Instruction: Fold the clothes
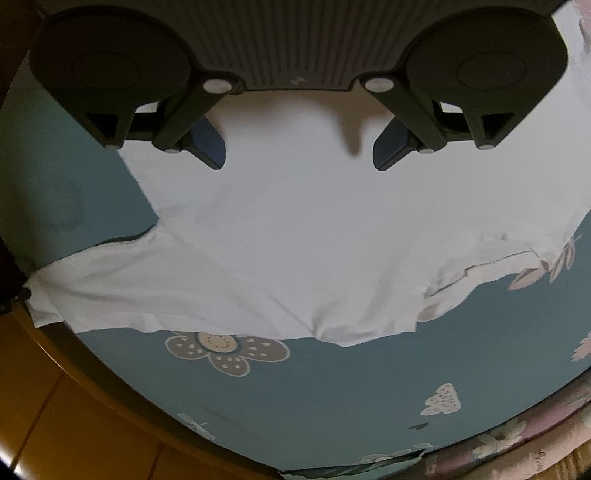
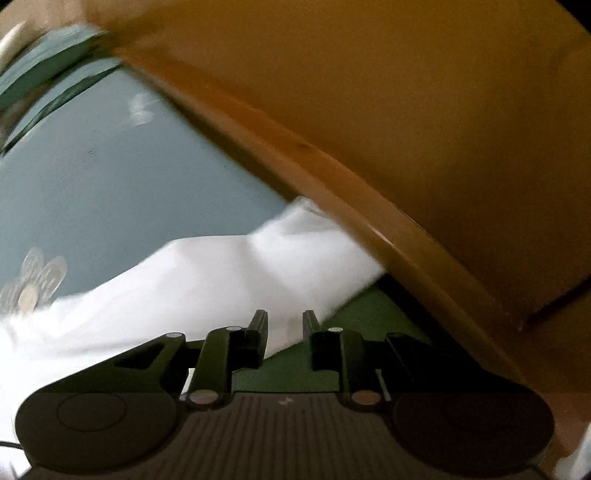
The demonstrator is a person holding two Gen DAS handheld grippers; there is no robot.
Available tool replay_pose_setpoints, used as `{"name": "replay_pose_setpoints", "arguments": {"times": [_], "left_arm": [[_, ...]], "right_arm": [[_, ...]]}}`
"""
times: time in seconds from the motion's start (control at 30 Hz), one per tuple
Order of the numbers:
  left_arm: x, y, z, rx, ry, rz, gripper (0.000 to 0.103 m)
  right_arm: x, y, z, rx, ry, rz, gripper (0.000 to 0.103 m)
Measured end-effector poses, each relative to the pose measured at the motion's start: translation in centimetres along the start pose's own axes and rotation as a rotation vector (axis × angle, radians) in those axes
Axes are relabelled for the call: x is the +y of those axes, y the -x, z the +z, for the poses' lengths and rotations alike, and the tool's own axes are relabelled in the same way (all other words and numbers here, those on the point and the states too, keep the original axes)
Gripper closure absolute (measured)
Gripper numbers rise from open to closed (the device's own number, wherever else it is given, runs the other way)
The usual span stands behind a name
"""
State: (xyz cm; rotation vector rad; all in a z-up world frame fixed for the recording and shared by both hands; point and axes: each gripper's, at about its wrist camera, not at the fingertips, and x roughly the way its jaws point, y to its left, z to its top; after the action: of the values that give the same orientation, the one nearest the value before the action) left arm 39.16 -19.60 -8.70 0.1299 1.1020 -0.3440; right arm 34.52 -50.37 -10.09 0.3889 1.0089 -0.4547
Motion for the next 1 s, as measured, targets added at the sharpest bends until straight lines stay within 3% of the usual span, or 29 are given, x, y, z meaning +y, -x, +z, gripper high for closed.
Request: {"name": "replay_pose_setpoints", "arguments": {"times": [0.1, 0.47, 0.67, 0.83, 1.0], "left_arm": [[0.8, 0.1, -0.1, -0.005, 0.026, 0.006, 0.016], [2.4, 0.5, -1.3, -0.001, 0.023, 0.025, 0.016], [4.3, 0.3, -1.9, 0.003, 0.053, 0.042, 0.016], [5.1, 0.3, -2.3, -0.002, 0.086, 0.036, 0.016], [5.4, 0.9, -2.8, -0.01, 0.061, 0.036, 0.016]], "right_arm": [[3.6, 0.2, -0.1, -0.007, 0.118, 0.065, 0.071], [17.4, -0.1, 0.4, -0.044, 0.565, 0.29, 0.07], [19.6, -2.2, 3.1, -0.01, 0.78, 0.381, 0.065], [22.1, -3.5, 3.3, 0.064, 0.956, 0.407, 0.065], [21.4, -4.8, 4.3, 0.15, 0.979, 0.455, 0.065]]}}
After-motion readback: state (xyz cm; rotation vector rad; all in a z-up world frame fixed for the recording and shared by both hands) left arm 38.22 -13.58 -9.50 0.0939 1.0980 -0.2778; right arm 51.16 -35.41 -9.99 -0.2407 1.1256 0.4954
